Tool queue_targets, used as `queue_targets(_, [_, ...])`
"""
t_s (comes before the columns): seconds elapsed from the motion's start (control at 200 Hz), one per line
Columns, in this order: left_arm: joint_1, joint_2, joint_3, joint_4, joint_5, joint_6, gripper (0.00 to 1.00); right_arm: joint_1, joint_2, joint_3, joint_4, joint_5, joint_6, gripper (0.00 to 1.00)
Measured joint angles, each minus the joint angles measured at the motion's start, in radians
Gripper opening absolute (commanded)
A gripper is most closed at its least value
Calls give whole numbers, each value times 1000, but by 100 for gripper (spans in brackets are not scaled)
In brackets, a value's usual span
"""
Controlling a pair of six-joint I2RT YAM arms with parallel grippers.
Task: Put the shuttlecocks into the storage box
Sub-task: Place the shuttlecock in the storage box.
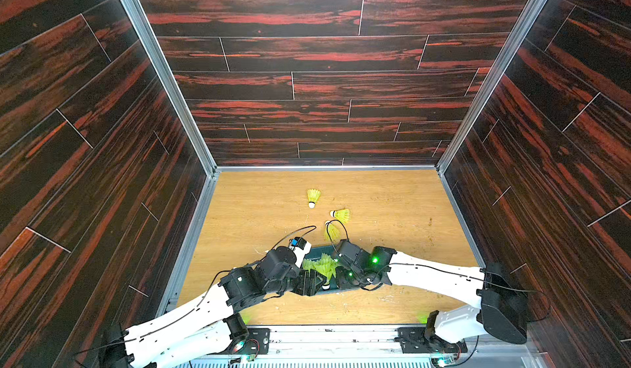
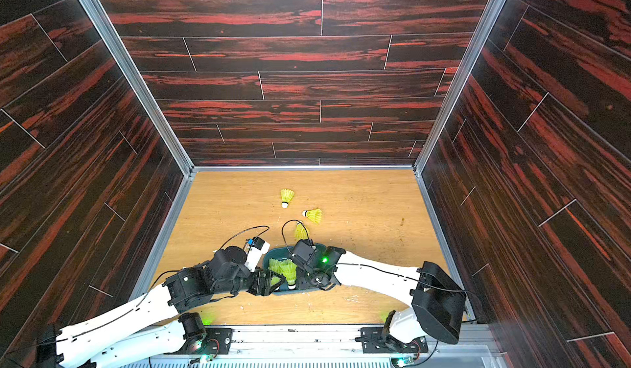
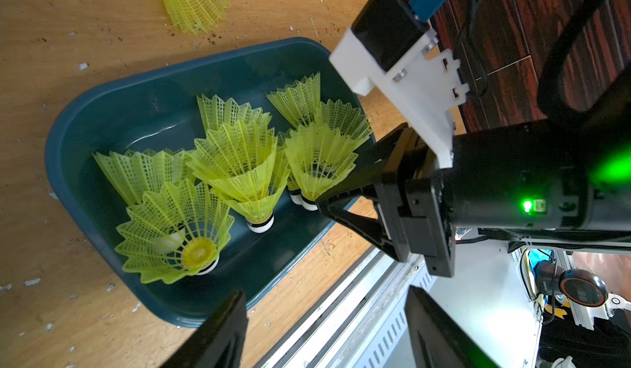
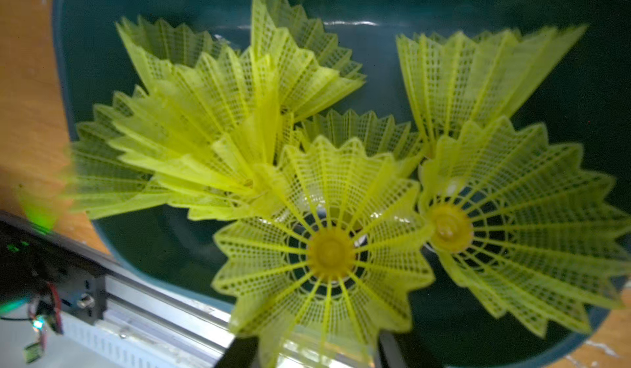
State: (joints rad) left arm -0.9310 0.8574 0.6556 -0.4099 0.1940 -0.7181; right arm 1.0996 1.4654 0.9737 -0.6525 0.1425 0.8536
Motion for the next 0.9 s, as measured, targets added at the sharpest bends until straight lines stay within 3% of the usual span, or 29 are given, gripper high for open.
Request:
queue_targets(0.406, [0, 9, 0, 0, 0, 0, 77, 0, -26, 41, -71, 0, 3, 51])
queue_targets(0.581, [0, 13, 0, 0, -1, 0, 77, 1, -53, 75, -103, 1, 3, 57])
queue_targets(0.691, [0, 13, 0, 0, -2, 0, 77, 1, -63, 95, -127, 10, 5, 67])
queue_targets(0.862, [0, 12, 3, 0, -20, -4, 78, 1, -63, 187, -204, 88, -3, 97])
queue_targets(0.897, [0, 11, 7, 0, -30, -8, 78, 0, -62, 220, -227, 114, -9, 98])
